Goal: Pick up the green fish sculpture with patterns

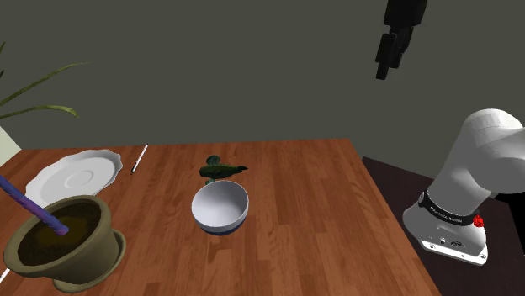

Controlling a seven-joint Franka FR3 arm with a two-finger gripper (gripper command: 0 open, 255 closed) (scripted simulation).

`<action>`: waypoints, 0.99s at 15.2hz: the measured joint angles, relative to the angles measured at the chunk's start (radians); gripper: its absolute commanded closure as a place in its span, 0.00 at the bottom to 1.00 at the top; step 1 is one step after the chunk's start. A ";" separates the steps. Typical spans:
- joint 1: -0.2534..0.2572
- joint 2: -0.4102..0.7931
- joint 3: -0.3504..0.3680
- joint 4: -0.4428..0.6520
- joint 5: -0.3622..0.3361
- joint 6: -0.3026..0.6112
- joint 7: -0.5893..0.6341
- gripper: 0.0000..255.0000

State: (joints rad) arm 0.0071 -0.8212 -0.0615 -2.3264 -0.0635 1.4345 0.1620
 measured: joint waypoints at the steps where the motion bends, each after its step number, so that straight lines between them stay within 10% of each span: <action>1: 0.000 0.000 0.000 0.000 0.000 0.000 0.000 0.00; 15: 0.103 0.253 0.084 -0.126 -0.044 0.511 -0.062 0.00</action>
State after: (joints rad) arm 0.1099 -0.5678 0.0226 -2.4520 -0.1073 1.9453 0.0999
